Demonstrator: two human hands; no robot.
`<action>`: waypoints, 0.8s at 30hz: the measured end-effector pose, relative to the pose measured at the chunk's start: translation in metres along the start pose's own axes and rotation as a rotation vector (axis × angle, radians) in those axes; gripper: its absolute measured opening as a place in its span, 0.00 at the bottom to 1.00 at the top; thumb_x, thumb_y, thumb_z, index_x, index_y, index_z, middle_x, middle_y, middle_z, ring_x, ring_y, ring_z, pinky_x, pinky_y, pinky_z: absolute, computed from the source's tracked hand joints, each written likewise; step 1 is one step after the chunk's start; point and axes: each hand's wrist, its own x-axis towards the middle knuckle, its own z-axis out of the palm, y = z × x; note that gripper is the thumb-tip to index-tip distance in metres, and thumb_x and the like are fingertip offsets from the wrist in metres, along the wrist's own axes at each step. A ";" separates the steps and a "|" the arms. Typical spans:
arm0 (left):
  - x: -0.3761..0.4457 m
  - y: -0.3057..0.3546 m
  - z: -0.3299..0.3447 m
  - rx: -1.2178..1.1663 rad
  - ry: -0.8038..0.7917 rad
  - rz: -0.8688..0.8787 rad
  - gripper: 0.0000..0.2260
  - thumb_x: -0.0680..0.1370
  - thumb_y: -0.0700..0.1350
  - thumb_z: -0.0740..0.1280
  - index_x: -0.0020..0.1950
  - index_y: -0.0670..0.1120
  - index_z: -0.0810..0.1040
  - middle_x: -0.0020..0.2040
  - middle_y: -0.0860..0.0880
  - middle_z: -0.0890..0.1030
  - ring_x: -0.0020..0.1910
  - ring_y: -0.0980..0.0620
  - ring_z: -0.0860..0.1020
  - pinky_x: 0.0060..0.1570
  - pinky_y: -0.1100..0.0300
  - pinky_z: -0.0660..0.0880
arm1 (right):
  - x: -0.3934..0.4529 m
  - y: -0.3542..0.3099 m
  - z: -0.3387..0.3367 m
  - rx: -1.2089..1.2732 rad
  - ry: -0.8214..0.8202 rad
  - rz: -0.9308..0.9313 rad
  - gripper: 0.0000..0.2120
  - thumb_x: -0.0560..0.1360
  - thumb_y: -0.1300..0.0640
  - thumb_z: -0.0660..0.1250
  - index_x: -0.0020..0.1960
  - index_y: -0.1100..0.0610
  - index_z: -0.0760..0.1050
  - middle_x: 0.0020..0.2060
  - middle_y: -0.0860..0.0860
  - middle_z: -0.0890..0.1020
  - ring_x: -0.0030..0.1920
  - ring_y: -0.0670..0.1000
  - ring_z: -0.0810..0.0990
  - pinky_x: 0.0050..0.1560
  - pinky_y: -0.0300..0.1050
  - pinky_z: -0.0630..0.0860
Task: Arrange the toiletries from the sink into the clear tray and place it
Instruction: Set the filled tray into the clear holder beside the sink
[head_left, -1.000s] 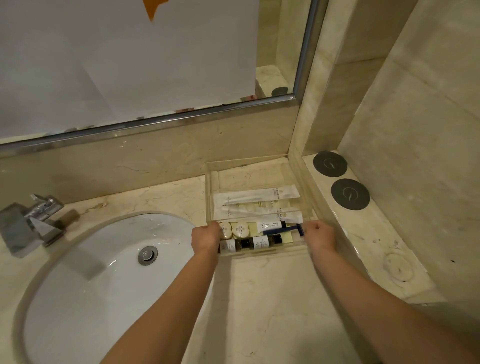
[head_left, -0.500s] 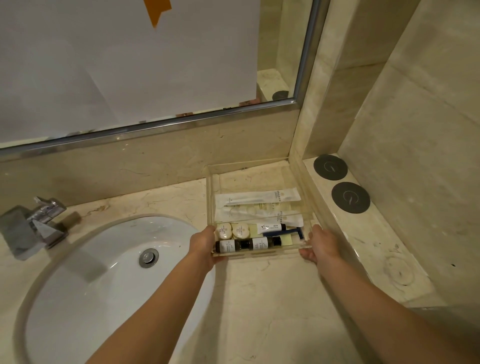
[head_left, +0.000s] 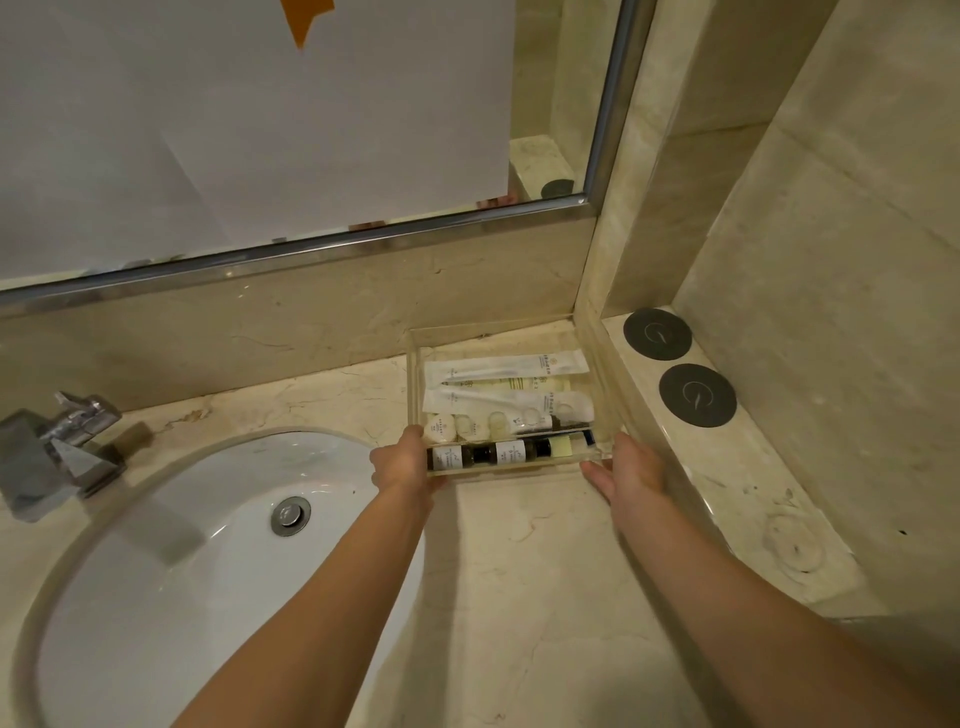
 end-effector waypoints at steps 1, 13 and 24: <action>0.000 0.001 0.002 -0.027 -0.002 -0.004 0.18 0.75 0.47 0.65 0.63 0.45 0.69 0.58 0.41 0.77 0.49 0.40 0.81 0.45 0.43 0.82 | -0.002 -0.002 0.003 0.054 -0.005 0.028 0.10 0.78 0.58 0.63 0.57 0.62 0.73 0.41 0.54 0.77 0.49 0.58 0.82 0.55 0.53 0.80; 0.011 0.026 0.021 -0.213 -0.146 -0.030 0.19 0.73 0.49 0.63 0.62 0.44 0.75 0.53 0.40 0.83 0.48 0.38 0.83 0.49 0.36 0.79 | -0.004 -0.016 0.027 0.360 -0.106 0.128 0.18 0.79 0.56 0.63 0.67 0.58 0.69 0.54 0.60 0.77 0.53 0.57 0.79 0.59 0.50 0.78; 0.007 0.029 0.042 -0.167 -0.262 -0.083 0.28 0.67 0.56 0.66 0.65 0.46 0.74 0.56 0.40 0.83 0.49 0.38 0.83 0.44 0.41 0.81 | -0.002 -0.030 0.039 0.323 -0.151 0.108 0.19 0.78 0.59 0.62 0.68 0.58 0.69 0.62 0.56 0.76 0.62 0.54 0.76 0.67 0.48 0.71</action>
